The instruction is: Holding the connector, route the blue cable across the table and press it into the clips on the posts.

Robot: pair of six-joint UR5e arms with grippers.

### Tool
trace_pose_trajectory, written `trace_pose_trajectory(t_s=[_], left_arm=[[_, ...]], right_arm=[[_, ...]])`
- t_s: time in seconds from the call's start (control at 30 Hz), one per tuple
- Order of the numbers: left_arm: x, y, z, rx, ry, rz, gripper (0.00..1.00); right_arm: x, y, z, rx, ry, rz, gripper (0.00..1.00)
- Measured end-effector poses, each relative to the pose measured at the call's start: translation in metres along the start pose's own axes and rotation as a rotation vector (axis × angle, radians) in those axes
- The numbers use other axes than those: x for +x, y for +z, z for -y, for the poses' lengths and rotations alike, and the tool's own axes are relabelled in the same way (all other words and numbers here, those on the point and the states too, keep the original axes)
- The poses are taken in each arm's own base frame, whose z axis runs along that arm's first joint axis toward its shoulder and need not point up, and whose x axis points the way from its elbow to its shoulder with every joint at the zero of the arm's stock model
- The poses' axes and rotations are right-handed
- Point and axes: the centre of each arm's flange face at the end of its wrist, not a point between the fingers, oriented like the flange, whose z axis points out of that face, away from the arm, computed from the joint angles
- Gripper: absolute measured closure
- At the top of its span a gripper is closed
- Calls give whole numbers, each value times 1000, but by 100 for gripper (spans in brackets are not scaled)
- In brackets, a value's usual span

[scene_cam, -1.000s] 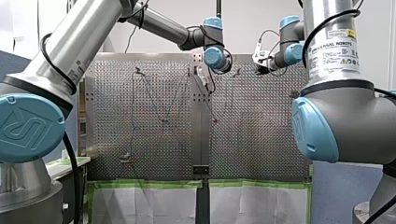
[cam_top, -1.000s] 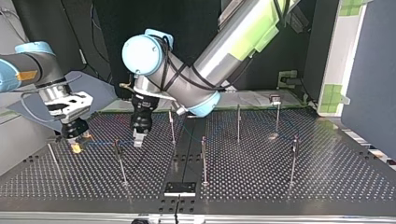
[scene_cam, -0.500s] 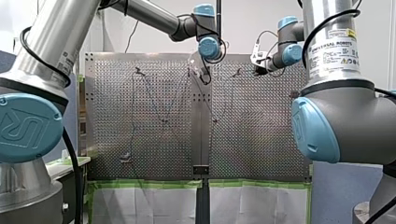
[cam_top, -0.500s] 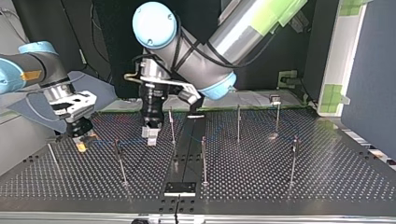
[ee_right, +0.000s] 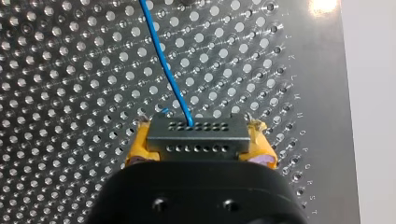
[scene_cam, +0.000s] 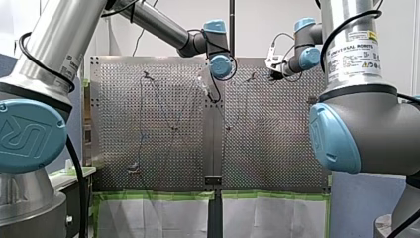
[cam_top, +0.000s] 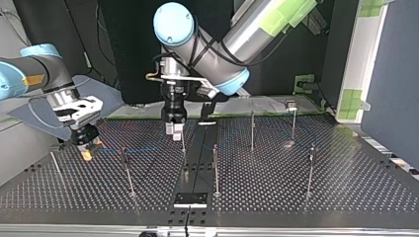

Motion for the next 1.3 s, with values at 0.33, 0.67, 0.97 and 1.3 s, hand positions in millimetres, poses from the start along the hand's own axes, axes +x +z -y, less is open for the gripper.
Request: trace_pose_trajectory(t_s=[0.33, 0.67, 0.97, 1.3], left_arm=[[25, -16, -24, 0, -7, 1, 2], [49, -35, -52, 2, -34, 1, 2], [68, -53, -77, -2, -25, 0, 2], [101, -66, -127, -43, 7, -14, 2]], right_arm=[[0, 0, 1, 1, 0, 1, 100], [-1, 0, 2, 3, 1, 4, 100], [-2, 0, 3, 4, 2, 6, 100], [-3, 0, 2, 2, 3, 8, 100]])
